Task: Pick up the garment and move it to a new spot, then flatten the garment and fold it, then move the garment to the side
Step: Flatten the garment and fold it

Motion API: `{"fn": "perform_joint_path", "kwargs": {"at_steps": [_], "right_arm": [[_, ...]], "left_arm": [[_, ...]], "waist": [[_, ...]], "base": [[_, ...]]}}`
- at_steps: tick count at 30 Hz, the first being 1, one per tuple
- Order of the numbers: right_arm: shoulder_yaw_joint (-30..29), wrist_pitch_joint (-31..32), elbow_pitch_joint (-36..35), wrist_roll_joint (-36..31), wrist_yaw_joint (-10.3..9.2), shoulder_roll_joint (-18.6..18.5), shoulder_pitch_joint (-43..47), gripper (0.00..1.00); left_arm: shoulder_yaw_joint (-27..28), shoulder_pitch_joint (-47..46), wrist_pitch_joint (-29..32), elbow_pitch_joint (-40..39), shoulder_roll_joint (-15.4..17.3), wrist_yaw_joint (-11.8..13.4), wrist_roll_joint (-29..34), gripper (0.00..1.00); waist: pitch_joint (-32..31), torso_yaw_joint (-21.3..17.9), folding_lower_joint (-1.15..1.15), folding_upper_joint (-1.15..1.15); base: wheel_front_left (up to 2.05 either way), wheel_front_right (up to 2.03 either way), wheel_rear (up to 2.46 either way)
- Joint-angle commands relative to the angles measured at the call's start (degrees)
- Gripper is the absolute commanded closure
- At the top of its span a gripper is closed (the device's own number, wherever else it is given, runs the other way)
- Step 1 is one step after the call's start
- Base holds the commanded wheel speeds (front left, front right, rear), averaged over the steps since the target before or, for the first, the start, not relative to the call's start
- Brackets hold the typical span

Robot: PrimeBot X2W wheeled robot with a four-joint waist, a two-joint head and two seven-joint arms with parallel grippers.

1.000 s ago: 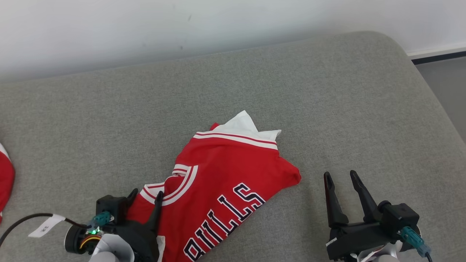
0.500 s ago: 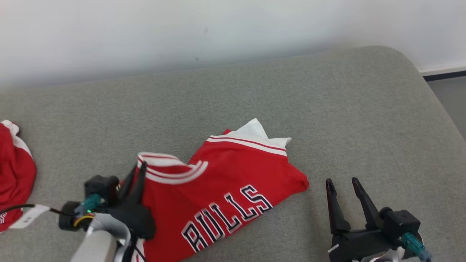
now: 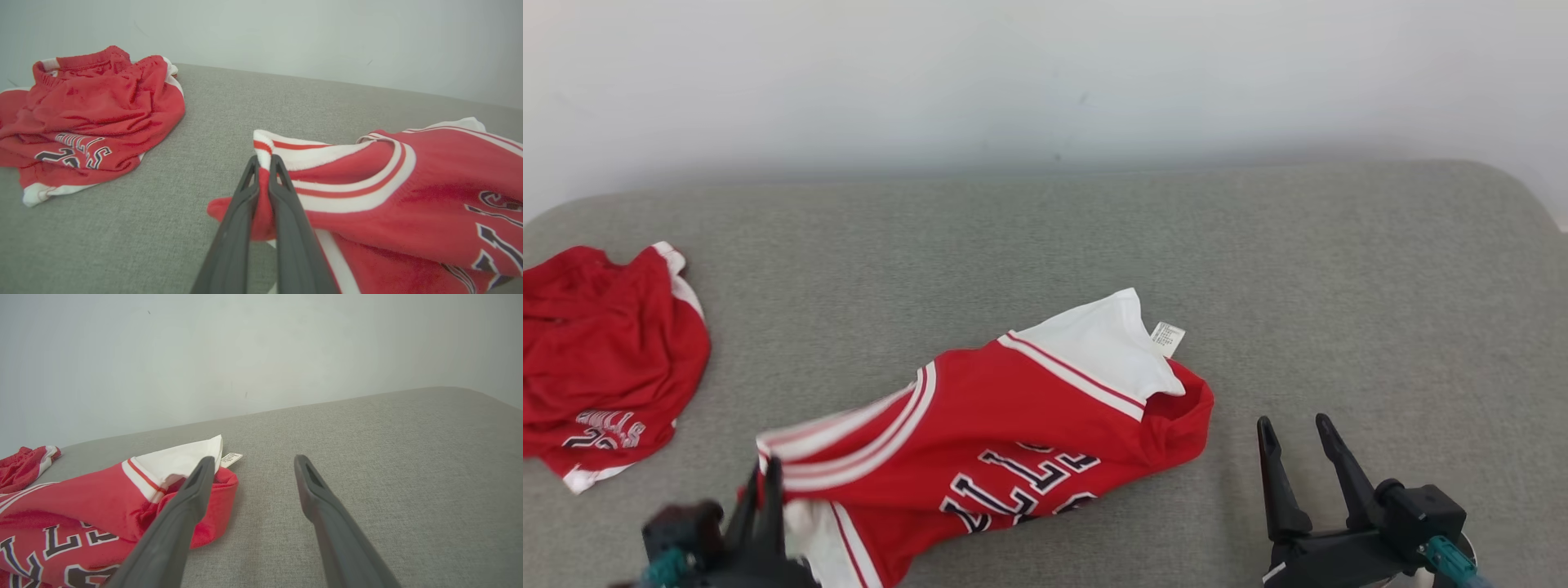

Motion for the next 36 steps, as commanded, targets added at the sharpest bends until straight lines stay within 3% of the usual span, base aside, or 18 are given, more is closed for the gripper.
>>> {"fn": "perform_joint_path", "kwargs": {"at_steps": [1, 4, 5, 6, 19, 27, 36], "right_arm": [[0.21, -0.08, -0.03, -0.12, 0.2, -0.09, 0.81, 0.0], [0.37, -0.09, 0.1, -0.18, 0.2, -0.11, 0.8, 0.0], [0.42, -0.08, 0.2, -0.18, 0.2, -0.11, 0.82, 0.0], [0.51, -0.08, 0.25, -0.2, 0.2, -0.1, 0.77, 0.0], [1.42, -0.08, 0.34, 0.95, 0.2, -0.1, -0.97, 0.0], [1.72, -0.08, 0.2, 1.81, 0.2, -0.06, -2.17, 0.0], [1.3, -0.08, -0.02, 2.18, 0.2, -0.08, -3.86, 0.0]], "left_arm": [[-0.16, 2.32, 0.65, -0.65, 0.05, 0.47, -0.09, 1.0], [-0.68, 4.81, 2.1, -1.13, -0.48, 0.41, -1.04, 1.0], [-0.9, 5.06, 2.46, -1.06, -0.31, 0.45, -0.88, 0.36], [-1.18, 5.05, 2.77, -1.05, -0.2, 0.65, -0.63, 0.0], [-3.82, -5.78, 9.02, -5.11, 2.84, -2.16, 0.95, 0.0], [-8.23, -13.9, 17.73, 2.43, 1.78, -4.97, 1.27, 0.0], [-10.89, -20.97, 24.76, 14.07, 0.77, -6.18, 0.88, 0.0]], "waist": [[-0.82, 1.8, 0.01, 0.0], [-0.88, 2.46, 0.01, 0.0], [-0.86, 2.57, 0.01, 0.0], [-0.84, 2.64, 0.01, 0.0], [1.02, -1.44, 0.01, 0.0], [3.74, -5.92, 0.01, 0.0], [6.07, -8.32, 0.01, 0.0]], "base": [[0.0, 0.0, 0.0], [0.0, 0.0, 0.0], [0.0, 0.0, 0.0], [0.0, 0.0, 0.0], [0.0, 0.0, 0.0], [0.0, 0.0, 0.0], [0.0, 0.0, 0.0]]}}
